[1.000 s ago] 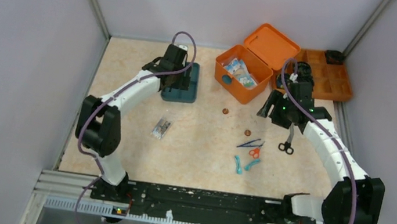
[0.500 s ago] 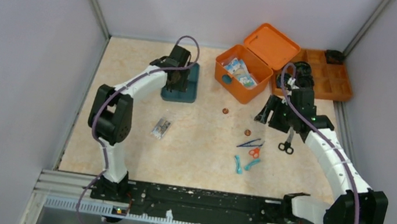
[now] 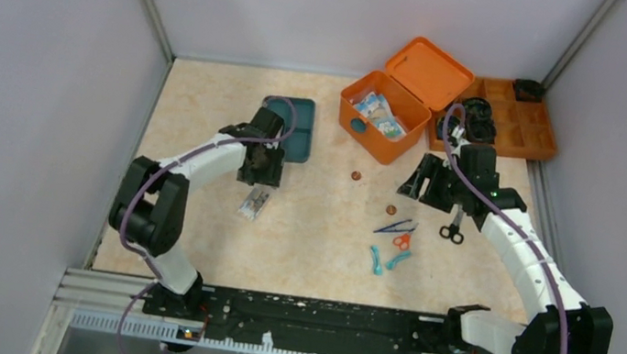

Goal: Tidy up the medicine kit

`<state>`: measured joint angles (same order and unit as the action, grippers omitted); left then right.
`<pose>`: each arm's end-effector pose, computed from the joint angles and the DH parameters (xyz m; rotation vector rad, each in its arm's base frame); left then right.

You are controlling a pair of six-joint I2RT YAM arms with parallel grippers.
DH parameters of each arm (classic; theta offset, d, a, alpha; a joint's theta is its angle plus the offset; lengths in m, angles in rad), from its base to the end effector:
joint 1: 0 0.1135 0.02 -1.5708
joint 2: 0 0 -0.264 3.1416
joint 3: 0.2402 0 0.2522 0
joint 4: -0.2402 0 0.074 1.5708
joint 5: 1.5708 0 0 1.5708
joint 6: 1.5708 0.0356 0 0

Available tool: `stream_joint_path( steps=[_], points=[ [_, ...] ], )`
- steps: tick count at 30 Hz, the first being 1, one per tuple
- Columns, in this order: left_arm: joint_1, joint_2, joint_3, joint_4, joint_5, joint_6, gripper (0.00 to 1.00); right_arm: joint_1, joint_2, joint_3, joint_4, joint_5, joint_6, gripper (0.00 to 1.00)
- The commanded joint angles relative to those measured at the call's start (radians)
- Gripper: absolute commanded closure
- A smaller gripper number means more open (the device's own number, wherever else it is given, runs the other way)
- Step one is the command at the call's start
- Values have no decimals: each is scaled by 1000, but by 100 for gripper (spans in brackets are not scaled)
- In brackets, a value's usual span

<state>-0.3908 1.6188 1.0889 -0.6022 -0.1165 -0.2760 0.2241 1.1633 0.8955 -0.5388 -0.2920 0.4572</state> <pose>0.2982 -0.1184 0.2061 0.1194 2.6870 -0.0480 0.2339 0.0638 0.2709 0.1402 2.4339 0.6640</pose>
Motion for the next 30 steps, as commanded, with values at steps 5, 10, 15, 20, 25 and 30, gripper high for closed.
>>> stream_joint_path(
  steps=[5,10,15,20,25,30],
  points=[
    [6,133,37,-38,-31,9,33,9,-10,-9,43,-10,2,34],
    [9,157,48,-39,-75,19,35,10,-10,-7,43,-21,-2,34],
    [12,159,57,-35,-61,20,56,9,-12,-6,43,-21,0,34],
    [11,135,62,-38,-46,18,80,9,-14,-9,50,-29,1,35],
    [10,77,78,-30,71,15,98,43,-37,-39,117,-80,62,37],
    [4,-26,58,72,368,-22,99,204,-22,-81,309,-95,241,37]
  ],
)
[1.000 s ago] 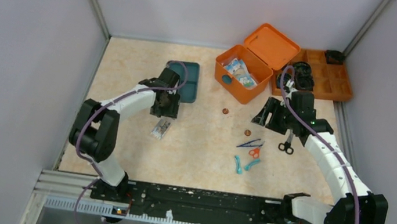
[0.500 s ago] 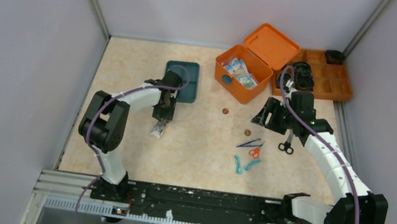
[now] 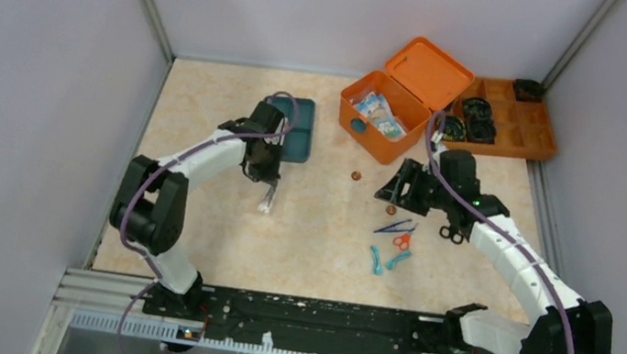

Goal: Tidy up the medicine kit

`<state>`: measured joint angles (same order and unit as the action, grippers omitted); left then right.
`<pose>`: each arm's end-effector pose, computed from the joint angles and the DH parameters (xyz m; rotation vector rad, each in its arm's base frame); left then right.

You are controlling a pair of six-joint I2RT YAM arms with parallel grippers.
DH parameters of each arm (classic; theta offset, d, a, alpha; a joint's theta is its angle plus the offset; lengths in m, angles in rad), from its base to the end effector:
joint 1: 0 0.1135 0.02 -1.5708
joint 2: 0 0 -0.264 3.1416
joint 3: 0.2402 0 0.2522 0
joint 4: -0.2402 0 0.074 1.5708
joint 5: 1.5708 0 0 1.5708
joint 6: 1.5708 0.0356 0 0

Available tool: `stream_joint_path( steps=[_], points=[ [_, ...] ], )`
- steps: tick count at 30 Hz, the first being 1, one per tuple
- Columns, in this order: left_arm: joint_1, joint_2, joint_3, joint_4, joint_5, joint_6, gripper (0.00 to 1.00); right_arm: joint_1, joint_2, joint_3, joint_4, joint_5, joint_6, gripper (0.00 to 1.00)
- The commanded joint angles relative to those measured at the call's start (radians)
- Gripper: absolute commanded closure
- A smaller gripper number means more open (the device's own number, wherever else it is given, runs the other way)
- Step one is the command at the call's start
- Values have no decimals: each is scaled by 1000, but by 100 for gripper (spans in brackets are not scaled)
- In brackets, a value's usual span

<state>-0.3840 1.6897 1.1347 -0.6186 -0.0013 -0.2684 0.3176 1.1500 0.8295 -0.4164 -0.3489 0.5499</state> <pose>0.3092 -0.1249 0.1965 0.1591 2.7550 -0.1763 0.2272 0.0875 0.2620 0.0919 2.4015 0.8292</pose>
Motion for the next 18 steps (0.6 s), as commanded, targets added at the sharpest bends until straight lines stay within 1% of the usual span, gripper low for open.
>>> stream_joint_path(
  steps=[1,5,7,10,15,18],
  points=[
    [-8,-119,3,113,296,-48,99,143,4,-20,240,-32,185,37],
    [-35,-198,-46,229,432,-123,99,223,62,-50,400,-20,344,36],
    [-57,-225,-77,287,484,-160,98,232,90,-59,498,-32,409,36],
    [-100,-245,-114,355,527,-213,98,243,148,-43,579,-64,458,35],
    [-186,-234,-127,388,508,-242,98,276,209,3,579,-55,473,36],
    [-217,-224,-129,390,489,-245,98,287,223,3,563,-34,471,41]
  ],
)
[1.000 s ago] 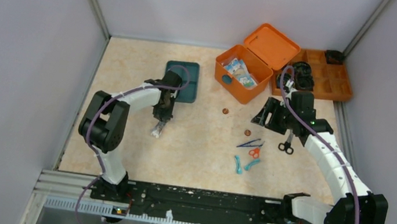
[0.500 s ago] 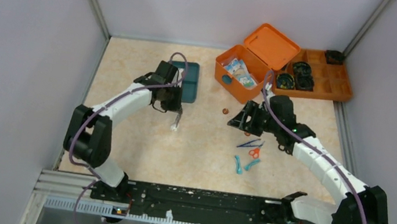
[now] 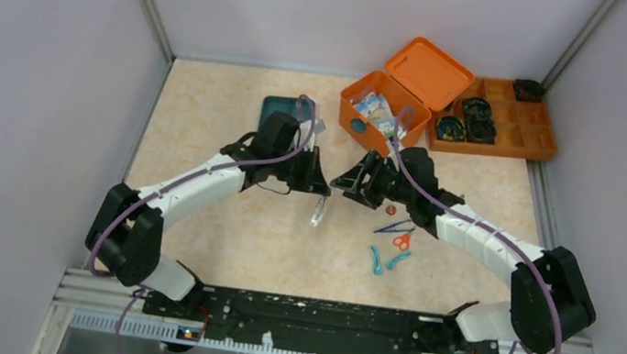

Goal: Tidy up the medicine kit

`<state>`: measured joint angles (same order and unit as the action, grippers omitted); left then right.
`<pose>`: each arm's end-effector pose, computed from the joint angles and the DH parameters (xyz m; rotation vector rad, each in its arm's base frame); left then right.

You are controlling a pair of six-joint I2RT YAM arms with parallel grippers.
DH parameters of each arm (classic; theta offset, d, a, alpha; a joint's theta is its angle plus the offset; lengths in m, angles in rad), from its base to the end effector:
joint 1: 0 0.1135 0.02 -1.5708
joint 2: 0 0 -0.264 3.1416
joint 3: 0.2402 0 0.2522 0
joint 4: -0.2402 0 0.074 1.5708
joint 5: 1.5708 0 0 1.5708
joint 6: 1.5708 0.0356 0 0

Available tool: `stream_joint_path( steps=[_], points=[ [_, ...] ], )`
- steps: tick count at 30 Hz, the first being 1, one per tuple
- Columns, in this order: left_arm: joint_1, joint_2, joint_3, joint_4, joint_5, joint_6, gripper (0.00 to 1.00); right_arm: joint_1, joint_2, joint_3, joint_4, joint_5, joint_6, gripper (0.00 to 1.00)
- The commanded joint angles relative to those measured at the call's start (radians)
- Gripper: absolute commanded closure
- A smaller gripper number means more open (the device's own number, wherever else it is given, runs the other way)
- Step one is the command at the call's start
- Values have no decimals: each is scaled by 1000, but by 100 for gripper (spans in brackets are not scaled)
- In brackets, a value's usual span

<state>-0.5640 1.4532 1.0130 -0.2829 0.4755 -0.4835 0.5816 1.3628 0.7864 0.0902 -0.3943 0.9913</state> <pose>0.2578 -0.1824 0.2557 0.3627 2.4134 -1.0566 0.2415 0.1752 0.2387 0.1969 2.3085 1.3057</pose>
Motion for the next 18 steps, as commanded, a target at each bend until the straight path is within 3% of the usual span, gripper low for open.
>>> stream_joint_path(
  steps=[1,6,14,18],
  points=[
    [-42,14,-8,54,8,-28,98,24,13,46,48,15,27,43],
    [-50,22,-5,44,6,-6,97,24,27,40,46,22,21,47],
    [-55,20,-8,41,2,8,94,24,30,37,45,52,10,94],
    [-56,7,-10,39,-6,21,84,23,22,41,39,71,-1,100]
  ],
)
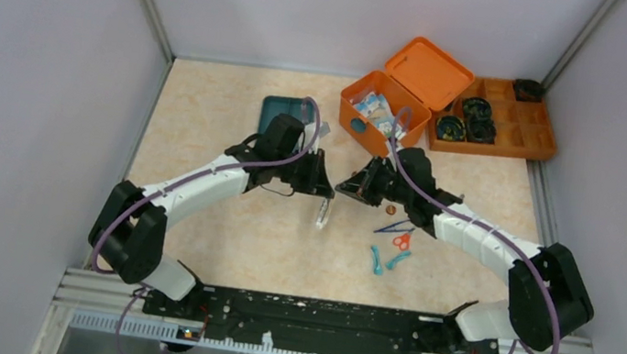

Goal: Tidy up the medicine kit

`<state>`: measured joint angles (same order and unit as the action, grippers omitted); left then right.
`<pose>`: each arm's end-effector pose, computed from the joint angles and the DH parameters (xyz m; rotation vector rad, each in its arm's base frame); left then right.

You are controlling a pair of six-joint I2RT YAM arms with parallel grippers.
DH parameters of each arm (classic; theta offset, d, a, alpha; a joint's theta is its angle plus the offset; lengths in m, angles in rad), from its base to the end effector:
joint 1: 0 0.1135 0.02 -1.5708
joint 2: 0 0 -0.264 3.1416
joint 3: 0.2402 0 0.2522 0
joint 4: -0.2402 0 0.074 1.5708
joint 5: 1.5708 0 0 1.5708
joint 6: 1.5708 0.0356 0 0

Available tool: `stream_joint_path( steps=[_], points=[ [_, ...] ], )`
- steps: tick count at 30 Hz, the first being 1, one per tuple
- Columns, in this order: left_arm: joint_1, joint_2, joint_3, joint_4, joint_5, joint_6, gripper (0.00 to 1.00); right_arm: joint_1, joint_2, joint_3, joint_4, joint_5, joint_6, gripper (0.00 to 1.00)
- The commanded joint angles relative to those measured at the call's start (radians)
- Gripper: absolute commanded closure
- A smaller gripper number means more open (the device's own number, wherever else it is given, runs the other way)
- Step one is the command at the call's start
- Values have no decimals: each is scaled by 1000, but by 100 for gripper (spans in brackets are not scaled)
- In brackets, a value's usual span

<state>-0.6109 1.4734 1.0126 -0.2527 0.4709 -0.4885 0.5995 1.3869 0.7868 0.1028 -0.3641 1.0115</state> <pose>0.2531 -0.1970 0.2519 0.4143 2.4076 -1.0765 0.2422 0.1809 0.2331 0.2256 2.3207 1.2901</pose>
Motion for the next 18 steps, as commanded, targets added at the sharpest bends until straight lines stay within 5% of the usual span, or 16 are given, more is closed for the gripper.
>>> stream_joint_path(
  steps=[1,6,10,18],
  points=[
    [-9,-18,-9,6,-4,28,79,6,-6,44,21,47,-26,100],
    [-7,-47,9,-33,-52,54,35,-9,-35,128,-83,117,-109,100],
    [2,-118,10,-131,-275,94,12,-85,-52,240,-174,129,-188,100],
    [66,-246,-59,-211,-463,169,1,-288,10,455,-208,141,-253,100]
  ],
)
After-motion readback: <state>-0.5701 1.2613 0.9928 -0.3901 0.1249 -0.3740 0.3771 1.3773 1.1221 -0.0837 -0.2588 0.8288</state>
